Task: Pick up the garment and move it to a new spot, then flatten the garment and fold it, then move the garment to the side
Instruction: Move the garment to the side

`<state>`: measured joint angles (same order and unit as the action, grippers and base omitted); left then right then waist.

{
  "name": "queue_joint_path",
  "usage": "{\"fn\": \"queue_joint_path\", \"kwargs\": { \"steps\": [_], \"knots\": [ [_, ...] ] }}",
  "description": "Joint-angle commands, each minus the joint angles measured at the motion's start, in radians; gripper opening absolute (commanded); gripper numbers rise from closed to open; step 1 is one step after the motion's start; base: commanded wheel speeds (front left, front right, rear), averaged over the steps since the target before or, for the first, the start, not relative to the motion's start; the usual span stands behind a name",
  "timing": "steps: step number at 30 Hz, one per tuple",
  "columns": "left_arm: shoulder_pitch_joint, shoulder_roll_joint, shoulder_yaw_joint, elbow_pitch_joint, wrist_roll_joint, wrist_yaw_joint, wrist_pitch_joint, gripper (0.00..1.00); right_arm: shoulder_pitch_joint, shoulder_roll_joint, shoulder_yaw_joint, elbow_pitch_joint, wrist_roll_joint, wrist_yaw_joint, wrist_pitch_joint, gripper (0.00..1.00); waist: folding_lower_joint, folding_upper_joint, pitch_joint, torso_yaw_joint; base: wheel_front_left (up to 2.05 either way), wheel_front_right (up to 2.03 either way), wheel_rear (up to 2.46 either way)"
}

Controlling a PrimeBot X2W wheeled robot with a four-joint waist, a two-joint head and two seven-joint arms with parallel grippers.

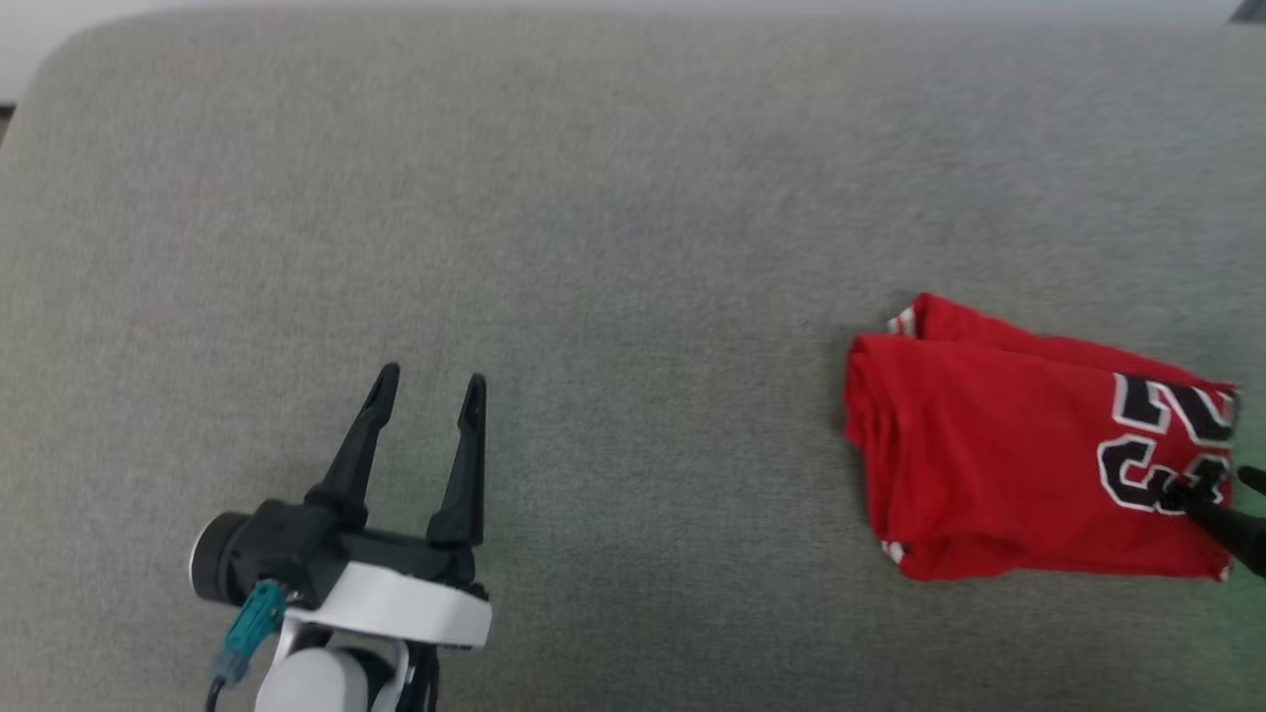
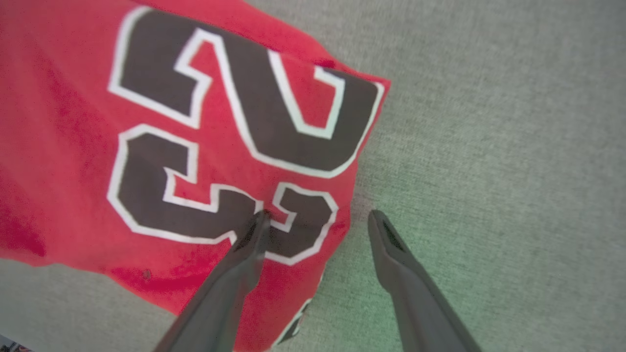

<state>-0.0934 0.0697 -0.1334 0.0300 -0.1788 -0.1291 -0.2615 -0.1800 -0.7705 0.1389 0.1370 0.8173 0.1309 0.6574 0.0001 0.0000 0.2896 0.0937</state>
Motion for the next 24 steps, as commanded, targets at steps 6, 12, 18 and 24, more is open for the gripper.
{"fn": "queue_joint_path", "kwargs": {
  "steps": [6,12,18,24],
  "knots": [
    [-0.054,-0.009,-0.021,0.021,-0.004,-0.002,-0.005,1.0,0.003,-0.003,0.055,0.003,0.025,0.0,0.079,0.97,-0.0001,0.0,0.08,0.036,0.0,0.0,0.0],
    [-0.076,-0.004,-0.028,0.031,0.006,-0.002,-0.005,1.0,-0.009,0.017,0.051,0.012,0.022,-0.001,0.044,0.0,-0.0001,0.0,0.1,0.009,0.0,0.0,0.0],
    [-0.112,0.027,-0.041,0.029,0.005,-0.002,-0.005,1.0,-0.052,-0.003,-0.034,0.046,0.0,-0.005,-0.052,0.0,-0.0001,0.0,0.131,-0.061,0.0,0.0,0.0],
    [-0.171,0.072,-0.069,0.001,-0.014,-0.002,-0.005,1.0,-0.116,-0.055,-0.169,0.122,-0.046,-0.001,-0.172,0.0,-0.0001,0.0,0.202,-0.134,0.0,0.0,0.0]
  ]
}}
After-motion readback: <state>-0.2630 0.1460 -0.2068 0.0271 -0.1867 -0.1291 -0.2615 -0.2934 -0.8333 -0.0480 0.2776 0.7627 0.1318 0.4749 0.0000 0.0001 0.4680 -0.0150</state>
